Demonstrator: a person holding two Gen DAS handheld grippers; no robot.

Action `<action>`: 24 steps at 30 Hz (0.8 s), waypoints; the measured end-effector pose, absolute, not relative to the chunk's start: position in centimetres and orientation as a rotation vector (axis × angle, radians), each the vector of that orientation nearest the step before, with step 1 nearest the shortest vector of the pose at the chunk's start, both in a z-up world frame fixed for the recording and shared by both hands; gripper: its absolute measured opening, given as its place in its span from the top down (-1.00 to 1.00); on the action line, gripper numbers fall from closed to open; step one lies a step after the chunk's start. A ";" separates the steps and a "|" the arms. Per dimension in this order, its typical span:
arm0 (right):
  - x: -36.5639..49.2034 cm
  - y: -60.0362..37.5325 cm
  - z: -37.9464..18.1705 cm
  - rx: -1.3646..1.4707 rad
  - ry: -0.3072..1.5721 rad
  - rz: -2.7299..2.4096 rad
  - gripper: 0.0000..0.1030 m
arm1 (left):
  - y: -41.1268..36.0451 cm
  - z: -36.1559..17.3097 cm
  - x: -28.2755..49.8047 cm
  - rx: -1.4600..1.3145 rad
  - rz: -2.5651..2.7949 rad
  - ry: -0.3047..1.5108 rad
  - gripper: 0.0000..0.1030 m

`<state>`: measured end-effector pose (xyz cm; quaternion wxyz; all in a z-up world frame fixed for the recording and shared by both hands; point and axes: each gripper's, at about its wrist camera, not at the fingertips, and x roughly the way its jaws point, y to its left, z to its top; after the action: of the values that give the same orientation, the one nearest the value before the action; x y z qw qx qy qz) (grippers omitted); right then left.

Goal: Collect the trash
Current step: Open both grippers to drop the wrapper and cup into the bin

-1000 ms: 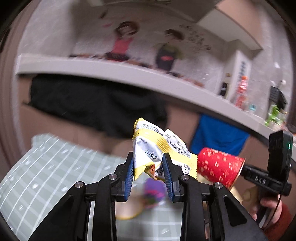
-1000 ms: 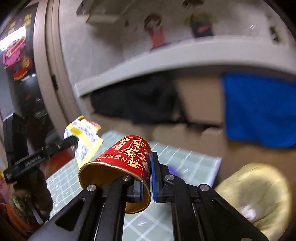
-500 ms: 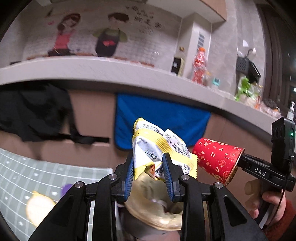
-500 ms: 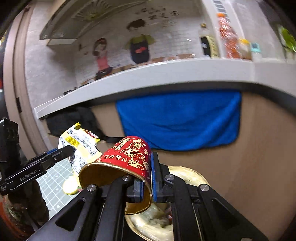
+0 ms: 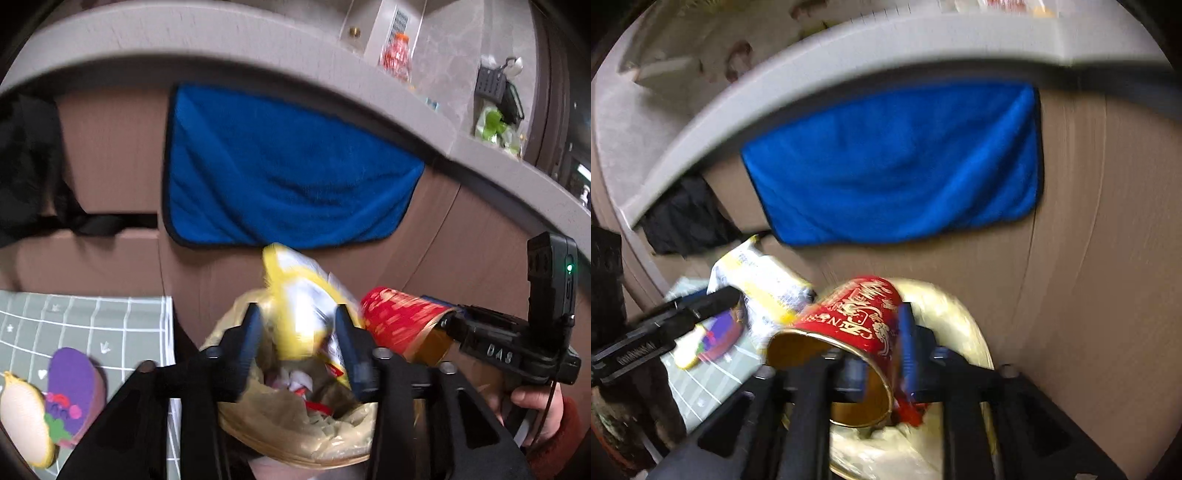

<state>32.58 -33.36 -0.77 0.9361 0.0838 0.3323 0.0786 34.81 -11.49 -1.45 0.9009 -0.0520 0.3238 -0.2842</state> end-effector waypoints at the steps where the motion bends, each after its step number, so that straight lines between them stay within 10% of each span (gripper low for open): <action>1: 32.7 -33.3 -1.5 0.162 0.708 0.145 0.41 | -11.5 -1.9 35.1 -0.102 -0.583 0.686 -0.09; 24: 31.2 -22.2 0.3 0.182 0.611 0.402 0.16 | 11.5 -2.1 32.7 -0.230 -0.228 0.686 -0.21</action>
<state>31.17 -22.15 0.30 0.9298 0.0889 0.2983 0.1964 32.72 11.54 -2.11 0.9289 -0.1124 0.3347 -0.1113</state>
